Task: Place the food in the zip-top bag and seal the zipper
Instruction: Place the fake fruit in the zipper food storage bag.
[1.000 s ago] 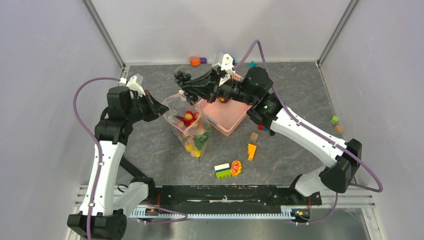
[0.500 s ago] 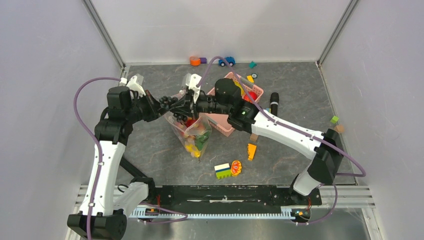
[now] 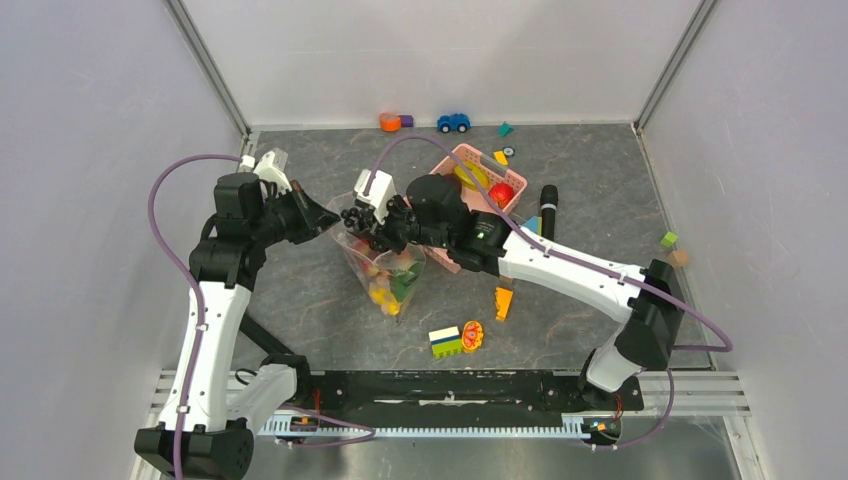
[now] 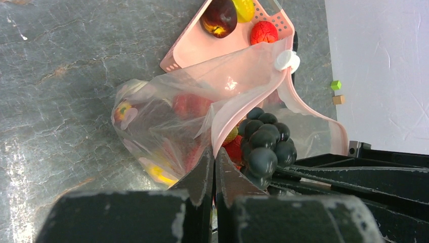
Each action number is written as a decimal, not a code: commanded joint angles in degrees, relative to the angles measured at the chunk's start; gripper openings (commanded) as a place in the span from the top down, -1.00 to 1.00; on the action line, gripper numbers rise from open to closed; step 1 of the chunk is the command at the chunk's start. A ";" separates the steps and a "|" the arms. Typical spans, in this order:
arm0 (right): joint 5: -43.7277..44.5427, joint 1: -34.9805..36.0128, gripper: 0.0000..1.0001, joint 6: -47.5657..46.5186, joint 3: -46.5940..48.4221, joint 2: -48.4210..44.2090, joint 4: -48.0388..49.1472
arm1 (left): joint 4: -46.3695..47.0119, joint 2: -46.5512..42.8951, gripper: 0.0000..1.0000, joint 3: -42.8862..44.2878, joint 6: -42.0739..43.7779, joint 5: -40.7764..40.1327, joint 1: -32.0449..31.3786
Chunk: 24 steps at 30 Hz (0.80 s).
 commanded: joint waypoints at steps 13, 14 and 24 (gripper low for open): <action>11.32 2.28 -0.31 -5.27 8.96 0.11 -9.36 | 2.58 -1.00 0.96 -0.12 -1.03 2.67 0.34; 10.83 2.26 -0.39 -5.87 9.03 0.02 -9.09 | 2.67 -0.98 0.96 -0.20 -1.14 2.67 0.39; 10.44 2.08 -0.96 -7.82 11.78 -2.20 -5.91 | 2.63 -0.89 0.96 -0.20 -1.12 2.91 0.39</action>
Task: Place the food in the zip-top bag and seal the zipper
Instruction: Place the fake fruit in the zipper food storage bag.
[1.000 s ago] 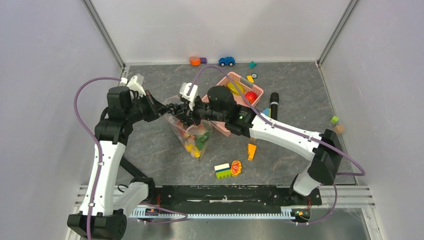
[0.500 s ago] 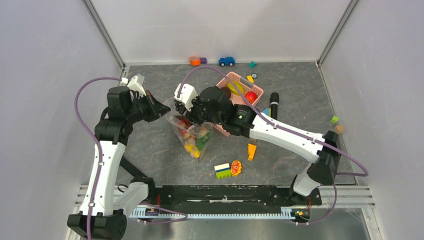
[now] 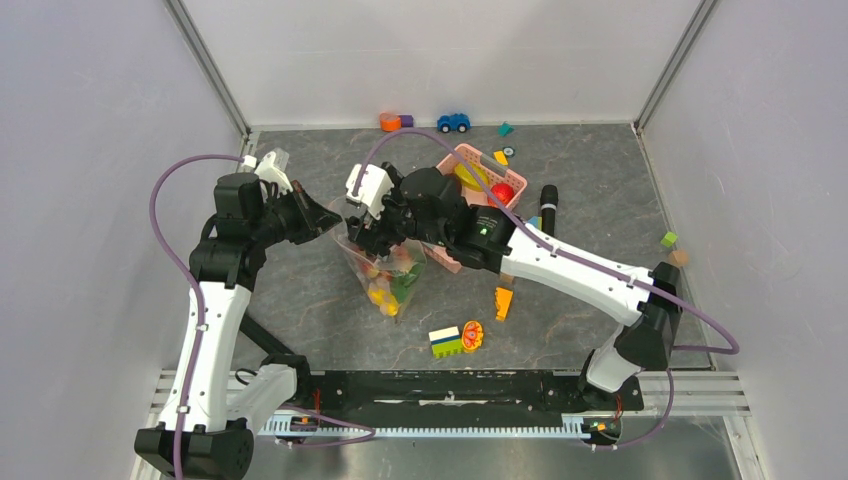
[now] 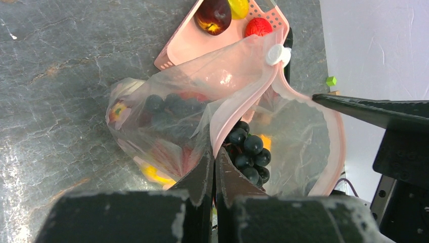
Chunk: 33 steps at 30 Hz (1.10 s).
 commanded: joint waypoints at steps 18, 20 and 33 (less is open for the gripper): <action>3.43 -21.18 -0.96 18.08 -13.90 -10.62 17.91 | 2.52 -0.52 0.96 -0.15 -1.31 1.49 0.41; 1.93 -24.02 -0.96 21.63 -16.94 -9.11 20.64 | 2.47 -0.64 0.96 -0.21 -1.35 1.48 0.40; -5.52 -33.74 -0.96 32.37 -20.76 9.53 32.93 | 2.52 -0.60 0.96 -0.13 -1.19 1.89 0.38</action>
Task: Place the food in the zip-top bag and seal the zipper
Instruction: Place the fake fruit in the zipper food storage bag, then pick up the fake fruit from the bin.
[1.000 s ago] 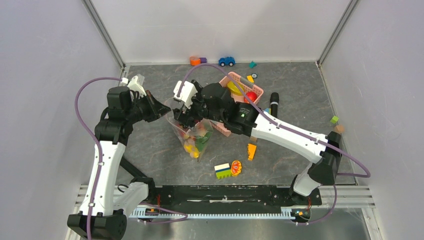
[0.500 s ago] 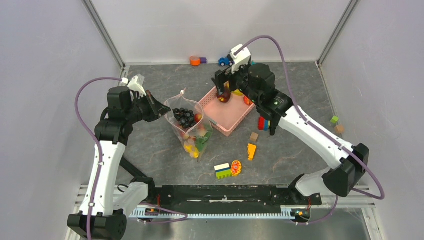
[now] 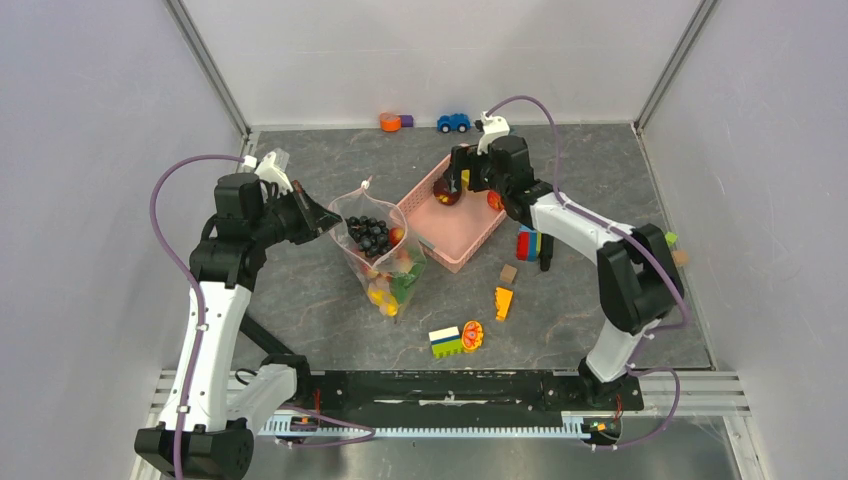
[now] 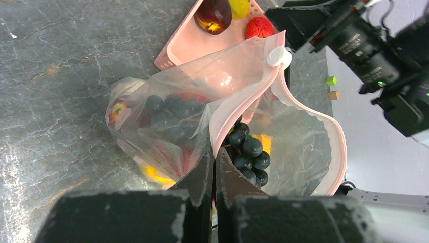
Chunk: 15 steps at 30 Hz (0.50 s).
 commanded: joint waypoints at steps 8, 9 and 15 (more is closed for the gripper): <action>4.47 -0.39 -0.96 10.93 -6.03 9.60 21.38 | 2.43 -0.19 0.96 -0.02 -1.01 2.22 0.37; 5.18 -0.38 -0.96 11.72 -6.85 9.86 22.78 | 2.45 -0.34 0.96 0.05 -0.89 2.19 0.35; 5.89 -0.43 -0.96 15.58 -8.99 12.27 28.09 | 2.43 -0.10 0.96 -0.02 -0.92 2.41 0.41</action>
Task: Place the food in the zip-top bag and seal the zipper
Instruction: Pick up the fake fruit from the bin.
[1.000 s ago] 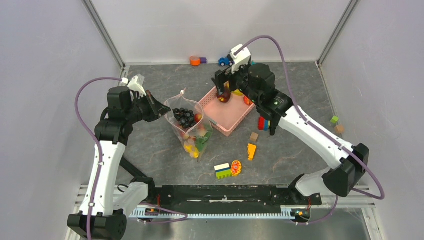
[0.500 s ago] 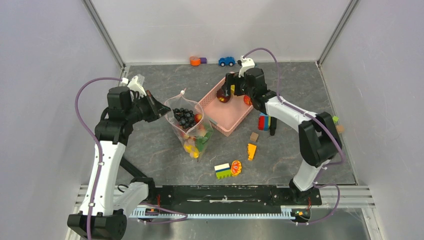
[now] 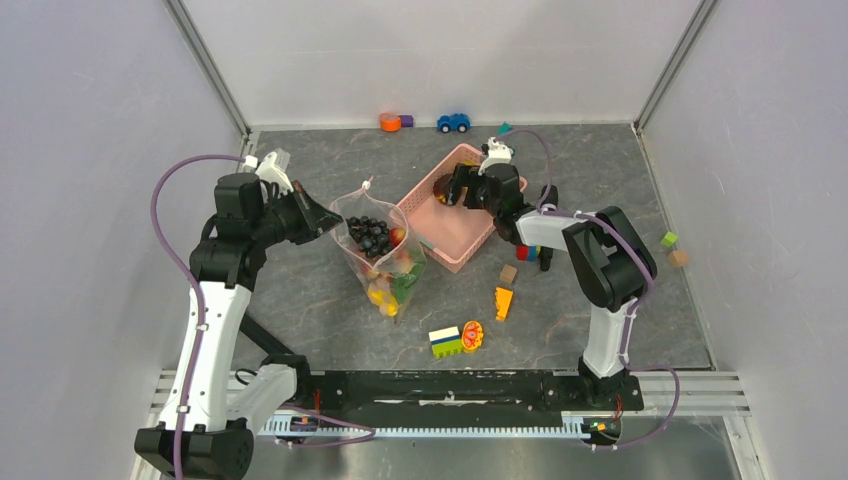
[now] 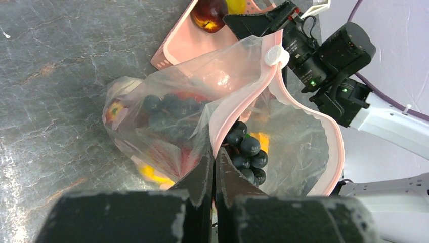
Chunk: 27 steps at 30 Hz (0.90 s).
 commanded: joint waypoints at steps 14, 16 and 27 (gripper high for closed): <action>0.95 0.07 -0.96 7.67 2.11 6.67 10.24 | 2.43 0.60 0.96 -0.03 -1.04 2.13 0.34; 0.93 0.07 -0.96 7.96 2.50 7.32 10.50 | 2.43 0.56 0.96 -0.02 -1.04 2.15 0.38; -0.04 0.07 -0.77 8.00 8.10 11.95 9.89 | 2.43 0.62 0.96 -0.08 -1.01 2.24 0.40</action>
